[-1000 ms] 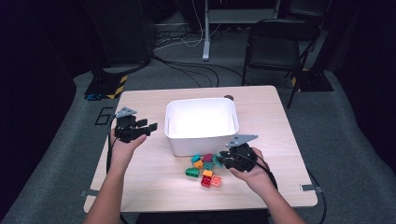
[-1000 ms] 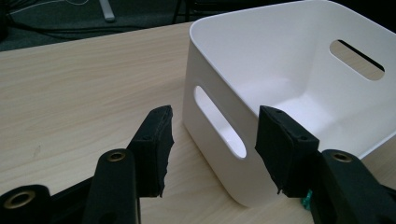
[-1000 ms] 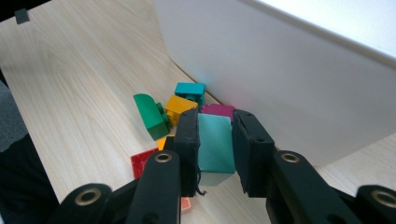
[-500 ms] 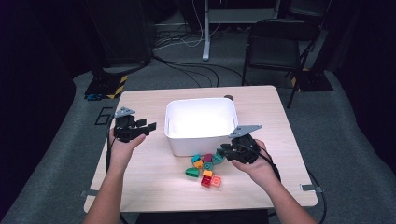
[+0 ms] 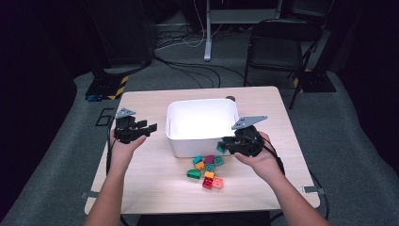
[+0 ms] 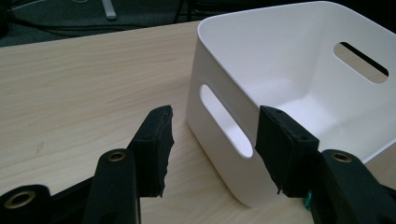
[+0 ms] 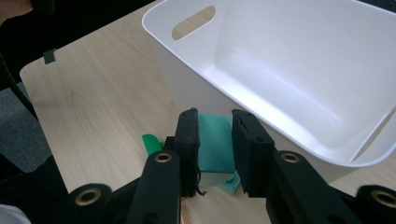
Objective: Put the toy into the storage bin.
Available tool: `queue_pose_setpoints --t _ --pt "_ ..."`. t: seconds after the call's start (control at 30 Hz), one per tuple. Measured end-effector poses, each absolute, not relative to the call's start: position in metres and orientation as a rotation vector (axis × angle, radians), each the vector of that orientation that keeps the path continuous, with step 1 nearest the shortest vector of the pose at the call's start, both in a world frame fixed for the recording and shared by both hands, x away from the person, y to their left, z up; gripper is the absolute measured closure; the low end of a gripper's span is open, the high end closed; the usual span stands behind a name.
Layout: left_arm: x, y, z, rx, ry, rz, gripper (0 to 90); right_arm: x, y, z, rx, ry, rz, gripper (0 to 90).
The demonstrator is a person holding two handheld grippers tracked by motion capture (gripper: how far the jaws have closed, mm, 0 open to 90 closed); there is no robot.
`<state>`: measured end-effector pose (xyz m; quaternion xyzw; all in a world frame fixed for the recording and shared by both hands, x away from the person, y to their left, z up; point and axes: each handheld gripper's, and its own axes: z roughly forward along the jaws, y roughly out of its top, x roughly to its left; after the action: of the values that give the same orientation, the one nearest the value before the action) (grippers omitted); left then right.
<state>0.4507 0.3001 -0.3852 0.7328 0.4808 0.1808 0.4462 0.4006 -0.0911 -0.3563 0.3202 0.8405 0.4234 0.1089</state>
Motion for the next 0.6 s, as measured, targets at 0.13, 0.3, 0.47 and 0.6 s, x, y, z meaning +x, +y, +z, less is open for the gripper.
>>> queue_pose_setpoints --t 0.13,0.3,0.47,0.6 --pt "0.451 0.3 -0.386 1.814 1.195 0.448 45.6 0.404 -0.09 -0.351 0.941 2.467 1.255 72.2" --pt "0.451 0.3 -0.386 1.82 1.191 0.452 45.6 0.411 -0.088 -0.342 0.924 2.451 1.245 72.2" --pt "0.452 0.3 -0.387 1.821 1.199 0.445 45.6 0.421 -0.085 -0.328 0.931 2.424 1.262 72.2" --pt "0.452 0.298 -0.388 1.823 1.194 0.443 45.6 0.43 -0.081 -0.323 0.937 2.415 1.26 72.2"
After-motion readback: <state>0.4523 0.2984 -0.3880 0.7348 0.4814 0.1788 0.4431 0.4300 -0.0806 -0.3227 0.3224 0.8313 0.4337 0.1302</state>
